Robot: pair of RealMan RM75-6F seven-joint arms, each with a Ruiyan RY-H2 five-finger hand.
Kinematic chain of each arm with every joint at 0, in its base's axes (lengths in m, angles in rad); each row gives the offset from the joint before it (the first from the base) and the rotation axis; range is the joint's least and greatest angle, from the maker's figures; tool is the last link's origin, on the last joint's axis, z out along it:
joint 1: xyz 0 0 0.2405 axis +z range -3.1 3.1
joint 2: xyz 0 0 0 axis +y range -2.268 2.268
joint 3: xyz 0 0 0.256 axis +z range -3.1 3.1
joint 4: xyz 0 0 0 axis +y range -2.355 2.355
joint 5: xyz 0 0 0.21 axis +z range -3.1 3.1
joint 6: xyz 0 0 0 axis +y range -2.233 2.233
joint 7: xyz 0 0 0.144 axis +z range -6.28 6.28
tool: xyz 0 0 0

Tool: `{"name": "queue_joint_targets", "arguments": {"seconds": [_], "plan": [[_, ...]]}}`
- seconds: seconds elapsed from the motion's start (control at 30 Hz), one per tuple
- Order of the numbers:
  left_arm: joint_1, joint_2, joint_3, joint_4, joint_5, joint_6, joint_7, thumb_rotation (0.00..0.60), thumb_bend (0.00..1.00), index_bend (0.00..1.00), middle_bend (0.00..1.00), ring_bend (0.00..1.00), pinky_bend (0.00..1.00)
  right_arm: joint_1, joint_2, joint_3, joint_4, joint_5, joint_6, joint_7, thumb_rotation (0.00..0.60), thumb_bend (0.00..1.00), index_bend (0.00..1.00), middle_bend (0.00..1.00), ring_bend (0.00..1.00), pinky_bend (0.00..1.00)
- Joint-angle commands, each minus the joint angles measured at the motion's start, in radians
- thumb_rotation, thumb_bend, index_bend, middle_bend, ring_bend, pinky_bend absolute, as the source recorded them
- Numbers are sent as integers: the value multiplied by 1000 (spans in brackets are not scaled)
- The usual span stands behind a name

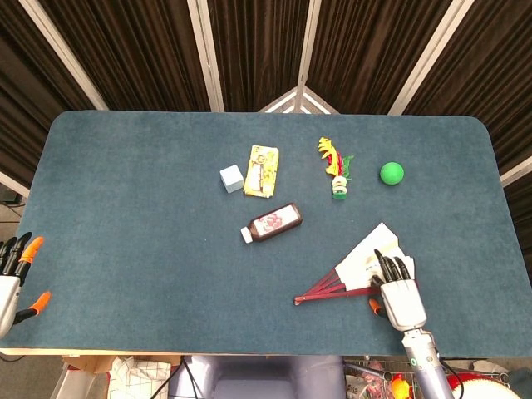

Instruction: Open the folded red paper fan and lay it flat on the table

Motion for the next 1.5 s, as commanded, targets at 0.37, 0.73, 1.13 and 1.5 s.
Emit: {"name": "queue_joint_targets", "arguments": {"seconds": [0.37, 0.73, 1.13, 1.5], "plan": [[-3, -6, 0, 0, -2, -6, 14, 600, 332, 25, 0, 0, 0, 28, -12, 15, 15, 5, -11, -12, 600, 251, 541, 69, 158, 147], [-4, -9, 0, 0, -5, -8, 19, 600, 332, 26, 0, 0, 0, 44, -11, 16, 15, 17, -35, -20, 600, 284, 572, 71, 164, 147], [-5, -12, 2, -2, -7, -13, 30, 600, 332, 26, 0, 0, 0, 52, -14, 13, 27, 17, -31, -14, 600, 295, 623, 81, 177, 157], [-6, -10, 7, -7, -2, -17, 34, 600, 332, 29, 0, 0, 0, 57, -4, 13, 25, 0, 5, 6, 600, 332, 693, 98, 195, 170]]}}
